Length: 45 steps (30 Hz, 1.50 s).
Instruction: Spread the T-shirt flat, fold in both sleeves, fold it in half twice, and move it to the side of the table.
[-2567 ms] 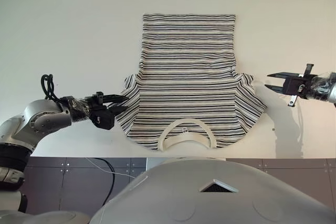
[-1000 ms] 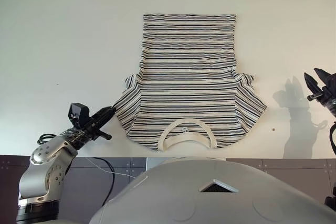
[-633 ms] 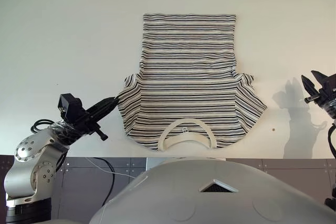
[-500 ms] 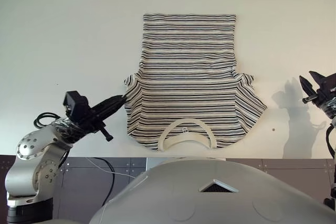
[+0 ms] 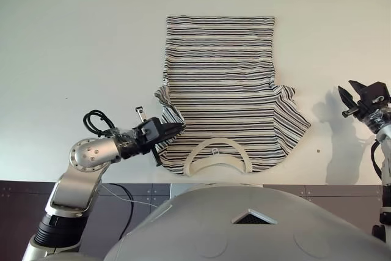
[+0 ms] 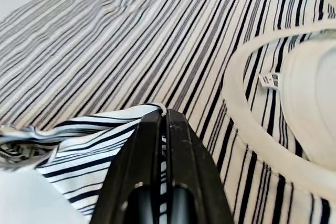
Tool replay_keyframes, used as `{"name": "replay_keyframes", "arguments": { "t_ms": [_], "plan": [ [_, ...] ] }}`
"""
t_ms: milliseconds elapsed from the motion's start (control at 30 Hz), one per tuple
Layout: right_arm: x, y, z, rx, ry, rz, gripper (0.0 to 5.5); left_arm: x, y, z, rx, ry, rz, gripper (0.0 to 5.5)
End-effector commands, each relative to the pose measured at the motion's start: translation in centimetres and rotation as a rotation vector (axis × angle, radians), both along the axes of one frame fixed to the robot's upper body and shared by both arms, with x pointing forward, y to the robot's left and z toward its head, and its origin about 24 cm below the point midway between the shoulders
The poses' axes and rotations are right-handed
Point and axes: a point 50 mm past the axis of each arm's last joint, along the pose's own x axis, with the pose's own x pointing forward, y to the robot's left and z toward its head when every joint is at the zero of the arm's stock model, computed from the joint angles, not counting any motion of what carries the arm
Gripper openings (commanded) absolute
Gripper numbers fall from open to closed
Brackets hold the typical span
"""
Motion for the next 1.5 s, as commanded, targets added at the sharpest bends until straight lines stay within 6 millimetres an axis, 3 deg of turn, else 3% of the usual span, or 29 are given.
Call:
{"name": "replay_keyframes", "arguments": {
  "t_ms": [33,233,367,467,533,667,733,1000,1233,1333,1500],
  "plan": [
    [0.6,0.3,-0.1,0.002,-0.009,0.004,1.37,0.4,-0.1,-0.6,0.083,-0.033,-0.067,0.12],
    [1.0,0.5,-0.2,-0.001,-0.012,0.011,1.37,0.8,0.0,-0.8,0.107,-0.072,-0.079,0.82],
    [0.9,0.5,-0.2,-0.005,-0.010,0.011,1.37,-0.3,-0.1,1.0,0.002,-0.013,-0.161,1.04],
    [0.2,0.6,-0.4,0.003,0.004,0.010,1.37,3.4,0.8,2.4,-0.053,-0.133,0.035,1.04],
    [-0.8,0.9,-0.7,0.039,0.037,0.020,1.37,4.7,1.4,2.6,-0.015,-0.195,0.100,1.04],
    [-4.0,2.3,-0.6,0.180,0.143,0.049,1.37,3.3,2.2,0.9,0.121,-0.207,0.066,1.04],
    [-4.6,2.9,-0.3,0.236,0.172,0.043,1.37,2.6,2.4,-0.3,0.146,-0.199,0.084,1.04],
    [-5.5,4.6,-1.5,0.268,0.279,0.073,1.37,5.6,2.1,-1.3,0.100,-0.277,0.205,1.04],
    [-5.2,4.2,-1.5,0.256,0.292,0.081,1.37,5.3,0.8,-5.0,0.186,-0.189,0.150,1.04],
    [-5.4,4.2,-1.5,0.270,0.300,0.078,1.37,5.8,-0.2,-4.9,0.138,-0.204,0.184,1.04],
    [-6.2,3.8,-1.2,0.388,0.337,0.015,1.37,5.4,1.2,-3.7,0.145,-0.227,0.233,1.04]
  ]
}}
